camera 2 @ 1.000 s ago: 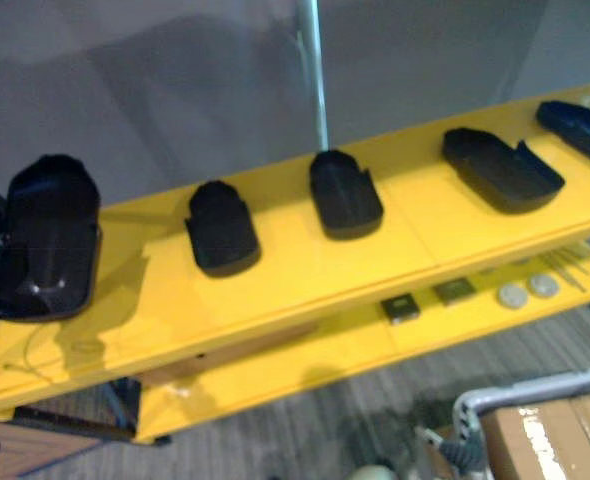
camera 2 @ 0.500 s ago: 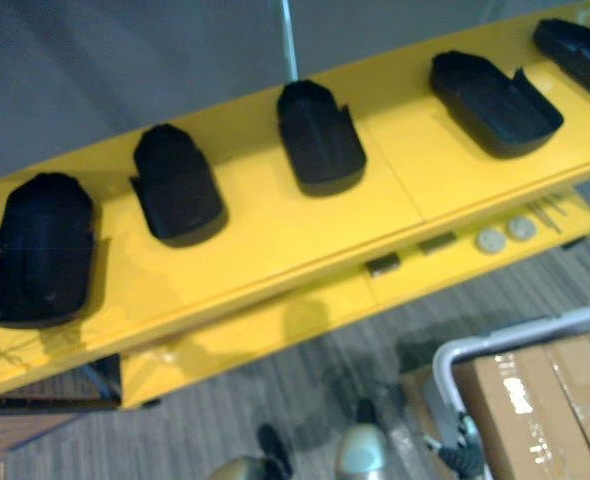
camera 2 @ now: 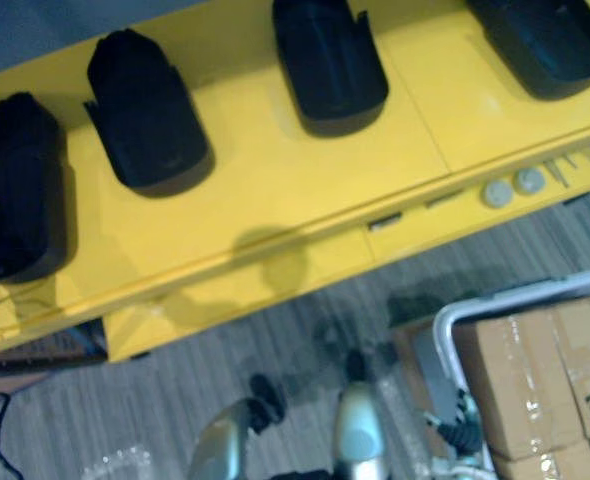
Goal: Walk over and take plastic housings, then place them on the shelf
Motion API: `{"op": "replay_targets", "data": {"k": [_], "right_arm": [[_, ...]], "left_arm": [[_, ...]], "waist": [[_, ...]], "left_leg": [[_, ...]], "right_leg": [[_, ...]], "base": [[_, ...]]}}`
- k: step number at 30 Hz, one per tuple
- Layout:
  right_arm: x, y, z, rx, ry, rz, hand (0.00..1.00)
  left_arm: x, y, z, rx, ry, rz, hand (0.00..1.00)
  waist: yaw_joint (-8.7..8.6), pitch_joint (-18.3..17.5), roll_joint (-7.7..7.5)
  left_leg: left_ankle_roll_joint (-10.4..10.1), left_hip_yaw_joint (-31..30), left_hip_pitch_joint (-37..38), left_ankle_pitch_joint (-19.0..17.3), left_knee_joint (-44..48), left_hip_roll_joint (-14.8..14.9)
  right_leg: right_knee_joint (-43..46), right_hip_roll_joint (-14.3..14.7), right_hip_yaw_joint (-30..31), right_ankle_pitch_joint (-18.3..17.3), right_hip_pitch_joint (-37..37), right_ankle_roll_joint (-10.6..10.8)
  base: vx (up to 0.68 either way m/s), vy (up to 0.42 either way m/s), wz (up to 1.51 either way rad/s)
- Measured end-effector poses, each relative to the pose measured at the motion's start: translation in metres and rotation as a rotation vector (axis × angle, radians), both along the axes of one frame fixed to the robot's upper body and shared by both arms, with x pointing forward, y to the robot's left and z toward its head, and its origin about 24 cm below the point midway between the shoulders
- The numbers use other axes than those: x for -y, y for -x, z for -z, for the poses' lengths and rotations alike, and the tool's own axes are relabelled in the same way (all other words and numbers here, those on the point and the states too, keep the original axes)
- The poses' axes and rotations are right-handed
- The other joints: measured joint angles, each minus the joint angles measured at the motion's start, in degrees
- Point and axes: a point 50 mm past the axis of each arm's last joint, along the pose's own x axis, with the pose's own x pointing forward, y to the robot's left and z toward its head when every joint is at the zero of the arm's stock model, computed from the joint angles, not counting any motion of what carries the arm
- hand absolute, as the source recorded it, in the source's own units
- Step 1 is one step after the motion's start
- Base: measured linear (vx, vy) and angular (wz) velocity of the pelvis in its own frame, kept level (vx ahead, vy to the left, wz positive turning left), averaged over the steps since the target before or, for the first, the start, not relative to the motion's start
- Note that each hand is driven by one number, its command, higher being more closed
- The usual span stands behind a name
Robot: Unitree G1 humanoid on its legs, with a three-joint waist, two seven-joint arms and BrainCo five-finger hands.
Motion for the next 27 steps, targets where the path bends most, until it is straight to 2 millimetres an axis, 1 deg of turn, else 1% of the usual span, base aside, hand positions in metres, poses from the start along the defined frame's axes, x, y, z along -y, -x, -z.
{"op": "replay_targets", "data": {"k": [7, 10, 11, 12, 14, 16, 17, 19, 20, 22, 23, 25, 26, 27], "right_arm": [[-0.008, -0.002, -0.001, 0.026, -0.002, 0.014, 0.0], [-0.01, 0.001, -0.002, 0.048, 0.015, 0.047, 0.0], [-0.01, 0.002, -0.003, 0.053, 0.027, 0.073, 0.0], [-0.01, 0.003, -0.003, 0.061, 0.041, 0.091, 0.0], [-0.01, 0.006, -0.006, 0.086, 0.077, 0.119, 0.0], [-0.01, 0.008, -0.014, 0.139, 0.131, 0.163, 0.0], [-0.01, 0.008, -0.018, 0.164, 0.146, 0.173, 0.0], [-0.011, -0.002, -0.04, 0.322, 0.204, 0.195, 0.0], [-0.011, -0.006, -0.047, 0.372, 0.215, 0.193, 0.0], [-0.014, -0.022, -0.076, 0.562, 0.239, 0.17, 0.0], [-0.016, -0.026, -0.083, 0.61, 0.242, 0.166, 0.0], [-0.02, -0.042, -0.114, 0.788, 0.243, 0.132, 0.0], [-0.021, -0.045, -0.122, 0.832, 0.238, 0.121, 0.0], [-0.021, -0.047, -0.135, 0.899, 0.244, 0.102, 0.0]], "left_arm": [[-0.002, 0.004, 0.0, 0.032, -0.022, -0.114, 0.0], [-0.001, 0.006, 0.002, 0.116, 0.004, -0.176, 0.0], [0.0, 0.006, -0.003, 0.164, -0.007, -0.2, 0.0], [0.001, 0.006, -0.007, 0.205, -0.018, -0.203, 0.0], [0.004, 0.006, -0.014, 0.294, -0.053, -0.2, 0.0], [0.011, 0.006, -0.024, 0.412, -0.081, -0.162, 0.0], [0.014, 0.006, -0.027, 0.446, -0.096, -0.142, 0.0], [0.031, 0.004, -0.036, 0.588, -0.142, -0.052, 0.0], [0.037, 0.003, -0.038, 0.623, -0.147, -0.024, 0.0], [0.061, 0.002, -0.042, 0.748, -0.145, 0.071, 0.0], [0.065, 0.003, -0.041, 0.776, -0.138, 0.092, 0.0], [0.079, 0.017, -0.042, 0.907, -0.111, 0.146, 0.0], [0.083, 0.023, -0.041, 0.944, -0.106, 0.164, 0.0], [0.092, 0.036, -0.04, 1.017, -0.1, 0.202, 0.0]], "waist": [[0.17, 0.0, 0.07], [0.32, -0.1, 0.12], [0.52, -1.1, 0.21], [0.7, -1.5, 0.15], [0.83, -3.4, 0.11], [0.68, -7.0, 0.17], [0.64, -8.3, 0.18], [0.96, -12.6, 0.44], [1.17, -13.5, 0.59], [1.79, -16.6, 1.04], [1.81, -17.1, 1.14], [2.1, -18.2, 1.17], [2.27, -18.4, 1.21], [2.96, -18.9, 1.27]], "left_leg": [[-0.1, -0.3, 0.9, -0.5, 0.1, 0.3], [-0.6, -0.1, 3.5, -1.3, -0.4, 0.4], [-0.7, 0.3, 3.9, -1.4, -1.2, 0.4], [-0.7, 0.7, 4.6, -1.3, -2.0, 0.3], [-1.0, 1.0, 6.0, -0.8, -3.7, -0.1], [-1.4, 1.0, 8.1, 0.0, -6.2, -1.0], [-1.5, 1.0, 8.8, 0.1, -7.0, -1.2], [-2.0, 1.4, 11.7, 0.4, -9.8, -1.8], [-2.3, 1.4, 12.8, 0.6, -10.8, -1.9], [-3.0, 1.3, 15.8, 1.5, -14.2, -2.2], [-3.2, 1.1, 16.5, 1.7, -14.9, -2.3], [-2.9, 0.7, 19.1, 3.3, -17.6, -2.4], [-2.8, 0.5, 19.7, 4.0, -18.3, -2.5], [-2.3, -0.6, 20.2, 5.2, -19.3, -2.4]], "right_leg": [[0.0, 0.3, 0.0, -0.4, 1.4, 0.0], [-1.1, 0.5, -0.1, -0.8, 4.3, 0.0], [-2.0, 0.5, -0.1, -0.7, 4.7, 0.0], [-2.7, 0.5, -0.1, -0.5, 5.4, 0.3], [-4.3, 0.4, -0.3, -0.4, 6.8, 0.4], [-6.7, 0.0, -1.3, -0.4, 9.1, 0.4], [-7.5, 0.0, -1.5, -0.4, 10.0, 0.4], [-9.6, -0.1, -1.6, -0.4, 12.6, 0.4], [-9.9, -0.1, -1.7, -0.4, 13.4, 0.4], [-10.7, 0.1, -2.4, -0.4, 15.7, 0.4], [-10.9, 0.2, -2.9, -0.4, 16.3, 0.4], [-10.5, 0.5, -4.4, -0.4, 18.6, 0.4], [-10.1, 0.6, -5.2, -0.4, 19.0, 0.4], [-8.5, 0.7, -6.8, -0.4, 19.1, 0.4]], "base": [[0.0, 0.001, 0.01], [0.01, 0.0, -0.01], [0.05, -0.004, -0.03], [0.09, -0.012, -0.03], [0.11, -0.011, 0.0], [0.2, -0.005, 0.11], [0.25, -0.002, 0.1], [0.26, 0.001, 0.05], [0.22, 0.013, 0.06], [0.2, -0.003, 0.13], [0.2, -0.031, 0.21], [0.14, -0.028, 0.31], [0.11, -0.038, 0.49], [0.1, -0.047, 0.46]]}}
